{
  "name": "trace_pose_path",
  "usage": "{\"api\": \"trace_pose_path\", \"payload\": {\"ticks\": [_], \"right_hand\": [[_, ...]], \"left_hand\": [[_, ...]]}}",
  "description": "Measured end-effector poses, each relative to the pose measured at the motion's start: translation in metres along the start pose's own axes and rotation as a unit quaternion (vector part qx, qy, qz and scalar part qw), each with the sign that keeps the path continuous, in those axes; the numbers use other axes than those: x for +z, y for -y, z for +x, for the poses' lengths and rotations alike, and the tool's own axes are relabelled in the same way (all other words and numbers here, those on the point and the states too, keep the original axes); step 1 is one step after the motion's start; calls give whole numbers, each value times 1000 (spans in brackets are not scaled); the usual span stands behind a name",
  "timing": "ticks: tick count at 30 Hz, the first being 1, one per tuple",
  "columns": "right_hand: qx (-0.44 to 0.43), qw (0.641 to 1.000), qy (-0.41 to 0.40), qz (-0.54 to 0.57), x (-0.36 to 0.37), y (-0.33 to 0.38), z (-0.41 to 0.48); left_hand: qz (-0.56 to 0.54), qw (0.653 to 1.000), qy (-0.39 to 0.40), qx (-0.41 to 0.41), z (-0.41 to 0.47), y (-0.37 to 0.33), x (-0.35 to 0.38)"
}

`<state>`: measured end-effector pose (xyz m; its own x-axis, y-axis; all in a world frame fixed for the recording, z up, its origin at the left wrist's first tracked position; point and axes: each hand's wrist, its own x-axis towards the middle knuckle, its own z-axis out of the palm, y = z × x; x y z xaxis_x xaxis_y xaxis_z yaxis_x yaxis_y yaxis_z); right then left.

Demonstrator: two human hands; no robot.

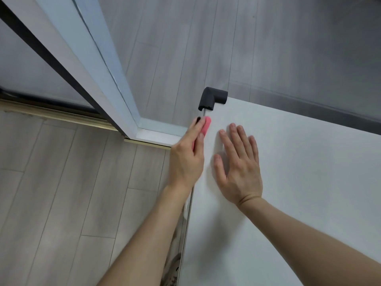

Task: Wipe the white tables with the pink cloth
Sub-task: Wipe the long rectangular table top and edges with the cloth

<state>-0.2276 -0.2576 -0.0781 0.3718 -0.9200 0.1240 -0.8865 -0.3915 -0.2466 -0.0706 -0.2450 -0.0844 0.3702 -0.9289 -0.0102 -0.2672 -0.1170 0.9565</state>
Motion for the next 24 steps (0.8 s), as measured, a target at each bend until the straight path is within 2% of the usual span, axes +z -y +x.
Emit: {"api": "trace_pose_path", "payload": {"ticks": [2, 7, 11, 13, 18, 24], "right_hand": [[1, 1000, -1, -2, 0, 0, 0], [2, 1000, -2, 5, 0, 2, 1], [0, 1000, 6, -2, -1, 1, 0], [-1, 1000, 8, -7, -1, 1, 0], [2, 1000, 9, 8, -1, 1, 1], [3, 1000, 9, 2, -2, 1, 1]], "left_hand": [[-2, 1000, -14, -10, 18, -4, 8], [14, 999, -23, -26, -41, -4, -3], [13, 997, -47, -64, 10, -5, 12], [35, 996, -59, -58, 17, -9, 15], [25, 999, -34, -15, -45, -12, -5], [51, 998, -49, 0, 16, -6, 14]]}}
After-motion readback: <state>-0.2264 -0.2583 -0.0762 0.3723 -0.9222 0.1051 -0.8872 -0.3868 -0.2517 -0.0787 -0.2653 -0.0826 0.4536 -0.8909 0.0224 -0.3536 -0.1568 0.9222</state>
